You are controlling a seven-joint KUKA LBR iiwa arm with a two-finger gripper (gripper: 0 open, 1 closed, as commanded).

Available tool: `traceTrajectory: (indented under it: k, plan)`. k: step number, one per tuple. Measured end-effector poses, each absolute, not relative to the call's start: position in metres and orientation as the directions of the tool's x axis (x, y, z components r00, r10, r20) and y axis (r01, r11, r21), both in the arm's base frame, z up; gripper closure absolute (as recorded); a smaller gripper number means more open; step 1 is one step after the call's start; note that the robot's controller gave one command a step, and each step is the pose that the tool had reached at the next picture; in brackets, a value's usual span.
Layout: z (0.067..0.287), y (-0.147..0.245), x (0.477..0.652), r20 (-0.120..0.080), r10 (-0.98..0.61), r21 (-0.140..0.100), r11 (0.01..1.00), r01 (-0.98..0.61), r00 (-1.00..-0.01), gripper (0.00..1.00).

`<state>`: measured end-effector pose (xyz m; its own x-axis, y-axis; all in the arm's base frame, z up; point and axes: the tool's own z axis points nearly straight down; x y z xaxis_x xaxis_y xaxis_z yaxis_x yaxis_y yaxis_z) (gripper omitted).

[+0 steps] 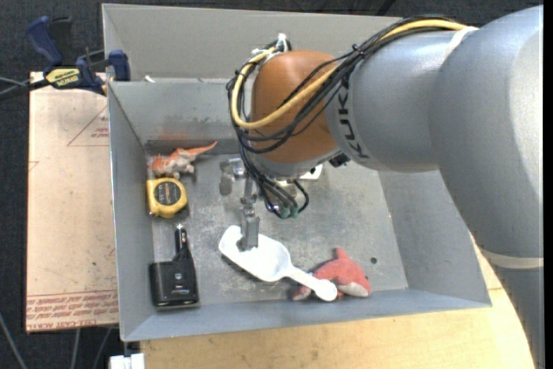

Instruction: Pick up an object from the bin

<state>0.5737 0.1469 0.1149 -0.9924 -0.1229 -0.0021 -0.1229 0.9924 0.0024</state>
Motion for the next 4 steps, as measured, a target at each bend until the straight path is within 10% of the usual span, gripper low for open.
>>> traceTrajectory:
  k: [1, 2, 3, 4]
  plan:
    - [0.094, 0.143, 0.552, -0.002, 0.003, 0.002, 1.000, 0.003, -1.000, 0.00]
    - [0.070, 0.127, 0.525, -0.003, -0.286, 0.003, 0.958, -0.286, -0.958, 1.00]
    - [0.070, 0.127, 0.525, -0.003, -0.286, 0.004, 0.958, -0.286, -0.958, 1.00]
    - [0.182, 0.132, 0.530, -0.006, -0.278, 0.005, 0.960, -0.278, -0.960, 1.00]
